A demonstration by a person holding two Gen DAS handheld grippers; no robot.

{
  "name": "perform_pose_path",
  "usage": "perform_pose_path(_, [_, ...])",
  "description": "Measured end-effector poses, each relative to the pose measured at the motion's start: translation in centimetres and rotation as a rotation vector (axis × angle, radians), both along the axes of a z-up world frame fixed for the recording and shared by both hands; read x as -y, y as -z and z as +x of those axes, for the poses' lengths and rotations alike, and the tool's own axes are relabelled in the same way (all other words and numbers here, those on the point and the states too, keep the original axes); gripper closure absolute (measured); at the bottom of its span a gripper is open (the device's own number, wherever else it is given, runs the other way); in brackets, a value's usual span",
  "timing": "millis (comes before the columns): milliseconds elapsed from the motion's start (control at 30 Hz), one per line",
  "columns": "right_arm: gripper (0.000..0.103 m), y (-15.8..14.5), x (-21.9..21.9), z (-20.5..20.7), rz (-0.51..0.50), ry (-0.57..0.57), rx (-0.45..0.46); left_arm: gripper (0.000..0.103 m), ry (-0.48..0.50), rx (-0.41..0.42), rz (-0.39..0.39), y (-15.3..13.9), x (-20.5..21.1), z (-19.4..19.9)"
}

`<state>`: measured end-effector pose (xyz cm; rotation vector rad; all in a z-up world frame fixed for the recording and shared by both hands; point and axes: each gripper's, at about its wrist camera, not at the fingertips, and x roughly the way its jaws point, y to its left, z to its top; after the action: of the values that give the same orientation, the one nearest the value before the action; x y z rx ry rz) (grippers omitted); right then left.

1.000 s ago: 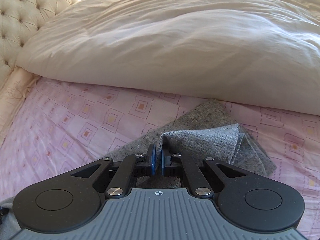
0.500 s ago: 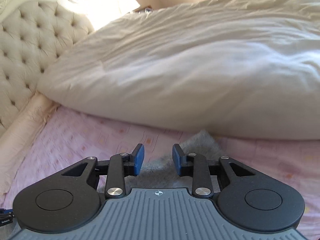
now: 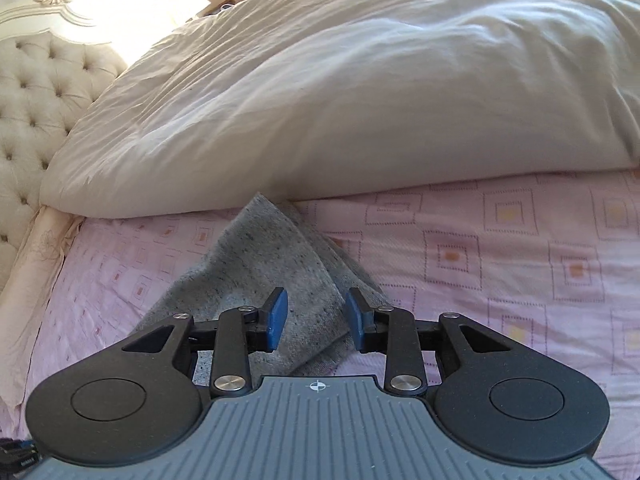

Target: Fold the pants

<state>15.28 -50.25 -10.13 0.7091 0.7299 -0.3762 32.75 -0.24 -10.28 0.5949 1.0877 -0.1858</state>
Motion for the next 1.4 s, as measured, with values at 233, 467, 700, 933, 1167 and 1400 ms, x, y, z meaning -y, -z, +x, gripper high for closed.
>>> perform_pose_path(233, [0.072,0.8,0.2,0.1,-0.03,0.027,-0.028,0.101,0.135,0.083,0.161,2.5,2.6,-2.1])
perform_pose_path(467, [0.096,-0.7,-2.3,1.0,-0.217,-0.129,-0.047,0.099,0.085,0.054,0.074,1.5,1.4,-1.1])
perform_pose_path(700, [0.096,0.2,-1.5,2.4,-0.34,-0.095,-0.162,0.079,-0.012,0.005,-0.094,-0.5,-1.3,0.8])
perform_pose_path(933, [0.079,-2.7,-3.0,1.3,-0.381,-0.043,-0.093,0.066,-0.121,0.021,-0.334,-6.3,-5.3,0.1])
perform_pose_path(1167, [0.079,-6.9,-9.2,1.5,-0.39,-0.232,0.046,0.066,-0.158,0.093,-0.338,-8.9,-8.8,-0.9])
perform_pose_path(1400, [0.078,-9.0,-19.9,4.2,-0.331,-0.629,0.171,0.066,-0.239,0.122,-0.357,-10.1,-14.5,-2.5])
